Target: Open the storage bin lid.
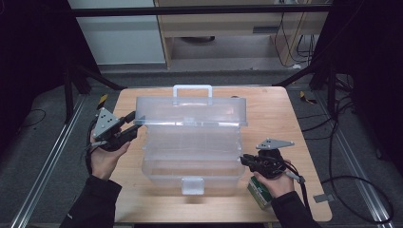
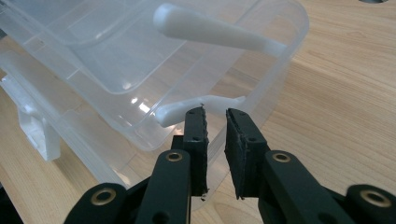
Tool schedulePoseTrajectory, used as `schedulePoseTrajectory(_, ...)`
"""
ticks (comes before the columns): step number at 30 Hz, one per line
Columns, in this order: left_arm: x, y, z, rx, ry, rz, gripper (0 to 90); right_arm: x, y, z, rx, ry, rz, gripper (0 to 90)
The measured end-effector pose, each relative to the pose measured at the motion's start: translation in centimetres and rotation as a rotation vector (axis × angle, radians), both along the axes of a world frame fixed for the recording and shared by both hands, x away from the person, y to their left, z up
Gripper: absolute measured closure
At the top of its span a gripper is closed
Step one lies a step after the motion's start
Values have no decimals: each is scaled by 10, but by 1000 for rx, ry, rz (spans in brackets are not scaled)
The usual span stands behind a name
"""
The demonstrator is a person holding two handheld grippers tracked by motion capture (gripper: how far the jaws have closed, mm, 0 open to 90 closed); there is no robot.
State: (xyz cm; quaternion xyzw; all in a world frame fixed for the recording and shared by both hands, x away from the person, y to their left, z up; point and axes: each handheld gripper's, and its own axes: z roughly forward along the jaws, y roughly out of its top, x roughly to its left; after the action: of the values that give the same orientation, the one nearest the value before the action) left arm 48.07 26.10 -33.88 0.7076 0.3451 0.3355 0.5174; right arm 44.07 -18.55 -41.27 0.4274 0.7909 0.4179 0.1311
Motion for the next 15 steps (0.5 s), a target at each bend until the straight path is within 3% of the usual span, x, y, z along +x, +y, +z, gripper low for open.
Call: schedulePoseTrajectory(15, 19, -5, 11, 20, -4, 48, 696, 0, 2, 0, -15, -3, -2, 778)
